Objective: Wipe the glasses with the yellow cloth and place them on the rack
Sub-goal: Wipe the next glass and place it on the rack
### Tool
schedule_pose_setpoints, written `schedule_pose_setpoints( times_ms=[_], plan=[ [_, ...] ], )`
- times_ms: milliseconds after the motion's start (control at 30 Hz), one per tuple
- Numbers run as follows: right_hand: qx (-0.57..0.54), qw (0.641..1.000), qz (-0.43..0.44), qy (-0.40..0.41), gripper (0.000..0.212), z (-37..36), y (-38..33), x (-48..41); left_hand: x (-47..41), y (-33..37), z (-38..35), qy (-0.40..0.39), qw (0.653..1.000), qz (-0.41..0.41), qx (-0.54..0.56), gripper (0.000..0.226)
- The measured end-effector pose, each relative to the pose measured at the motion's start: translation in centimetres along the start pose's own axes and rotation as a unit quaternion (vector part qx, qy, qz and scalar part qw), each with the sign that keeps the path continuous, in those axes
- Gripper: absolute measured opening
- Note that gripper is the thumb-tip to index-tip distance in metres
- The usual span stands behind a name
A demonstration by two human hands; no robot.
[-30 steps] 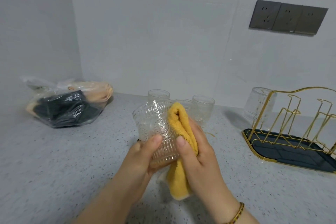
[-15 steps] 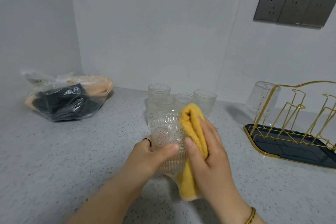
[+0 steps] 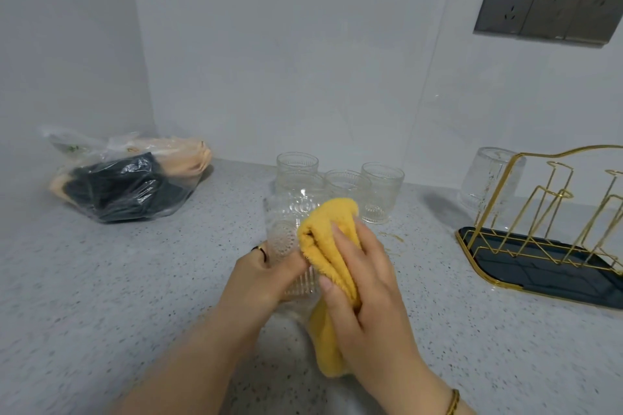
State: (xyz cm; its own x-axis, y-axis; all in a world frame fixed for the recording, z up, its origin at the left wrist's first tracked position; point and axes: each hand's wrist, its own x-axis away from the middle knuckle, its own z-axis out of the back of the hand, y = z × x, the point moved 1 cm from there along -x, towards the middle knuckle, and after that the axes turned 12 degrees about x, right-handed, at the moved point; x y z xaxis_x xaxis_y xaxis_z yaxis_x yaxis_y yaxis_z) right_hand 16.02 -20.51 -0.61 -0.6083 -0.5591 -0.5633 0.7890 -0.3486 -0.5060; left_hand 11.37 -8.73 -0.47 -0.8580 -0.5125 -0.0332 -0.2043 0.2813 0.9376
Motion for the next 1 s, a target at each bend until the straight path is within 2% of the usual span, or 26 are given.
schedule_pose_setpoints(
  times_ms=[100, 133, 200, 267, 333, 400, 467, 600, 667, 800, 867, 1000],
  plan=[
    [-0.055, 0.998, -0.013, 0.025, 0.042, 1.0, 1.0, -0.7, 0.1, -0.6, -0.2, -0.047, 0.999, 0.009, 0.003, 0.065],
    [-0.079, 0.997, -0.016, 0.021, 0.043, 1.2, 1.2, -1.0, 0.1, -0.7, -0.2, -0.049, 0.999, 0.007, 0.002, 0.068],
    [-0.123, 0.991, -0.041, -0.015, 0.050, 1.4, 1.5, -1.2, 0.0, -0.8, 0.0, -0.042, 0.999, 0.002, 0.010, 0.062],
    [-0.179, 0.979, -0.077, -0.066, 0.034, 1.3, 1.6, -1.2, -0.2, -0.7, 0.2, -0.027, 0.999, -0.005, 0.041, 0.057],
    [-0.196, 0.972, -0.083, -0.100, 0.019, 1.0, 1.3, -1.1, -0.4, -0.4, 0.4, -0.001, 0.997, -0.026, 0.078, 0.066],
    [-0.191, 0.973, -0.066, -0.112, 0.020, 0.5, 1.0, -0.9, -0.4, 0.0, 0.5, 0.036, 0.992, -0.051, 0.111, 0.076],
    [-0.190, 0.975, -0.061, -0.102, 0.031, 0.0, 0.7, -0.7, -0.5, 0.2, 0.4, 0.063, 0.988, -0.064, 0.127, 0.078],
    [-0.158, 0.983, -0.072, -0.062, 0.054, -0.3, 0.9, -0.5, -0.2, 0.0, 0.0, 0.076, 0.995, -0.041, 0.058, 0.089],
    [-0.120, 0.988, -0.071, -0.063, 0.052, -0.3, 0.9, -0.6, -0.3, -0.4, 0.1, 0.059, 0.998, -0.010, 0.025, 0.084],
    [-0.038, 0.991, -0.058, -0.115, 0.057, -0.6, 1.2, -0.4, -0.7, -1.1, -0.2, 0.044, 0.996, 0.055, 0.058, 0.070],
    [-0.017, 0.992, -0.046, -0.118, 0.055, -0.6, 1.2, -0.4, -0.4, -1.0, -0.3, 0.027, 0.997, 0.048, 0.052, 0.062],
    [-0.006, 0.995, -0.025, -0.094, 0.049, -0.4, 1.2, -0.5, 0.0, -0.8, -0.2, 0.027, 0.998, 0.003, 0.059, 0.076]
  ],
)
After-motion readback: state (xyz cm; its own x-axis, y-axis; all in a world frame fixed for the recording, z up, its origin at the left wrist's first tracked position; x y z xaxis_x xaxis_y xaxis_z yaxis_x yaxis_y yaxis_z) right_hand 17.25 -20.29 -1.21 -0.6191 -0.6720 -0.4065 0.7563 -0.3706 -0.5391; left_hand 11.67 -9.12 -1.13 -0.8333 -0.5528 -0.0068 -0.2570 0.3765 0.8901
